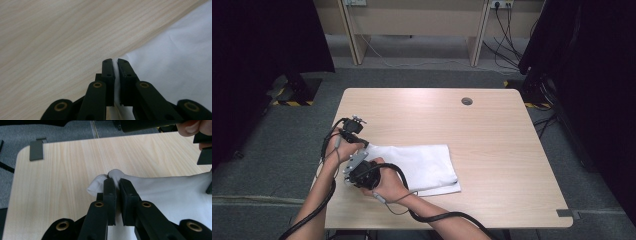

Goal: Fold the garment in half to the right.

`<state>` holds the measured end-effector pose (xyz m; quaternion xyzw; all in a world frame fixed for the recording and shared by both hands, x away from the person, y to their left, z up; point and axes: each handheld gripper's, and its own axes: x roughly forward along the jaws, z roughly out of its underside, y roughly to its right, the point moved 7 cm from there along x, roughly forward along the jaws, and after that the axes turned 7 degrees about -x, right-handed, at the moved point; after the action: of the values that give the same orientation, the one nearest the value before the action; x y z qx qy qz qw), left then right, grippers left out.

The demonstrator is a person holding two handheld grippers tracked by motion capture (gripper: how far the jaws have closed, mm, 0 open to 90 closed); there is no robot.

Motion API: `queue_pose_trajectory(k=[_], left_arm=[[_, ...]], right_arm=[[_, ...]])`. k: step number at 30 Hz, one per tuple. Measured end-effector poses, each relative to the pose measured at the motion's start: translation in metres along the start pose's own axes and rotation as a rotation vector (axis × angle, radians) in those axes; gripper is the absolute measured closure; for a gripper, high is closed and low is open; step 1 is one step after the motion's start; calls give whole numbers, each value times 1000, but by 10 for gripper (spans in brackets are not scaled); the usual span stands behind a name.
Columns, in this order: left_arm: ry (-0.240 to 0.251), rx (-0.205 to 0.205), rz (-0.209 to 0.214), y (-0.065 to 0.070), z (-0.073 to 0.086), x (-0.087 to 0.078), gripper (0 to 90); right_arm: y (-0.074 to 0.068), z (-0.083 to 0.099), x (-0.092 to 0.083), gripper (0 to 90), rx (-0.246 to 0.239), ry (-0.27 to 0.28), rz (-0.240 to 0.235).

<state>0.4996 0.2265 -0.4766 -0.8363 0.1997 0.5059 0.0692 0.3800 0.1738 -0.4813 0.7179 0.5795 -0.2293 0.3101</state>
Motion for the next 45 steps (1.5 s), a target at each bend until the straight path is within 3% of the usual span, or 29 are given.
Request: queue_pose_trajectory(k=[20,45], left_arm=[[-41,34,-64,-4,-21,-33,838],[-61,39,-125,-23,-20,-65,839]], right_arm=[[12,-32,-28,848,38,118,20],[11,-67,-32,848,76,206,20]])
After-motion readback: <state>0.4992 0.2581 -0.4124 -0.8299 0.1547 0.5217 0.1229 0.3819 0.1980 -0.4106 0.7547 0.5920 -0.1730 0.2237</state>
